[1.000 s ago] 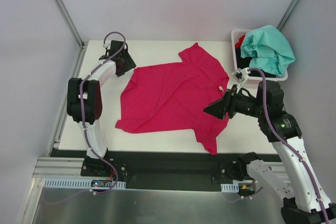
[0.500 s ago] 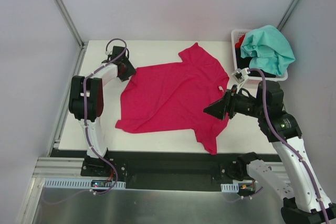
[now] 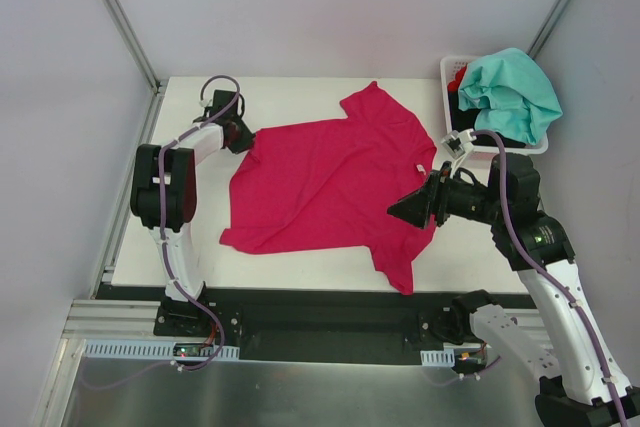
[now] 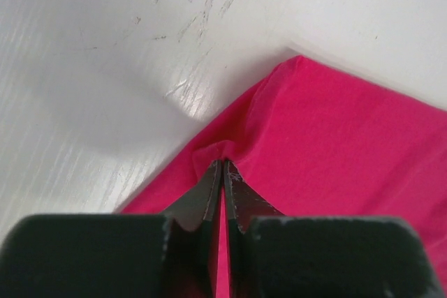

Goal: Fold and stack the t-shirts

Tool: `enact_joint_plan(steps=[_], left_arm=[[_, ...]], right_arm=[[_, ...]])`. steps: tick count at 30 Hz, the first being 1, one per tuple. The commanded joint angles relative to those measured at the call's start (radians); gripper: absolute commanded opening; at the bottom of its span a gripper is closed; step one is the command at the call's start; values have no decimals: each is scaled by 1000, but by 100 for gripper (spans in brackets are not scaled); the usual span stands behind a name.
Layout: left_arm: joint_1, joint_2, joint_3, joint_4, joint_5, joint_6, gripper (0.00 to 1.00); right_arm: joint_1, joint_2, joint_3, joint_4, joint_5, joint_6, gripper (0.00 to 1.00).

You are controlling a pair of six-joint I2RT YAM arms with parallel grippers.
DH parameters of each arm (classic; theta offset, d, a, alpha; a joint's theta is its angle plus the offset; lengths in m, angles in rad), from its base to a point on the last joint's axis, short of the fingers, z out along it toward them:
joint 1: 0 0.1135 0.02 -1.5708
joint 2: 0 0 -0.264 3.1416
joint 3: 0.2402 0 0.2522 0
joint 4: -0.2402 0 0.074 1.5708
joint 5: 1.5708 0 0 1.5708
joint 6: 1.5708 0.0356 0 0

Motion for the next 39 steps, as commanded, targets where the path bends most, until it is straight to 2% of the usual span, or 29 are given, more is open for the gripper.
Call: enact_joint_plan(steps=[1, 3, 6, 14, 22, 30, 39], left_arm=[[16, -6, -18, 14, 24, -8, 0], [16, -11, -23, 17, 28, -8, 5], [16, -12, -29, 20, 27, -11, 0], [36, -37, 3, 13, 13, 27, 0], [65, -3, 157, -58, 13, 80, 0], [83, 118, 382, -107, 83, 175, 0], [109, 155, 391, -119, 80, 193, 0]], right_arm=[[5, -4, 42, 7, -24, -8, 61], [5, -7, 42, 8, -26, -9, 61], [5, -7, 42, 7, -26, -8, 62], [5, -4, 40, 8, -29, -9, 62], [5, -5, 39, 13, -33, -5, 62], [5, -5, 39, 10, -38, -8, 62], [6, 4, 50, -5, -50, -12, 62]])
